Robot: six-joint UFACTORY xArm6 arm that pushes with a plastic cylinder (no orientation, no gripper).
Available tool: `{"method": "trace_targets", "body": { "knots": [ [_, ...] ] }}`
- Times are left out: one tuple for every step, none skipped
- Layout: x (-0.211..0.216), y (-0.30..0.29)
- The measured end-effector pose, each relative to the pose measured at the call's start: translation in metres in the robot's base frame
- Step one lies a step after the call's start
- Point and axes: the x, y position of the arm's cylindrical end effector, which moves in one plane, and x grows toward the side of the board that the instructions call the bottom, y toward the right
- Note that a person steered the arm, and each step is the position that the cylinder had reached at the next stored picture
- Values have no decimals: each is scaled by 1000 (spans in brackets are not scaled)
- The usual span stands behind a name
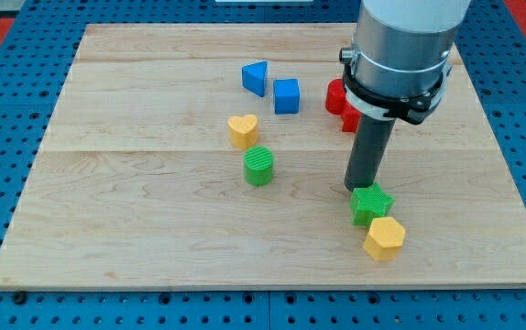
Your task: Slide the green circle to the left side of the green star
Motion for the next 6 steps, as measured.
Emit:
{"method": "trace_targets", "body": {
  "knots": [
    [-34,-34],
    [-70,-76],
    [-74,-133],
    [-34,-145],
    [14,-104],
    [34,-60]
  ]
}}
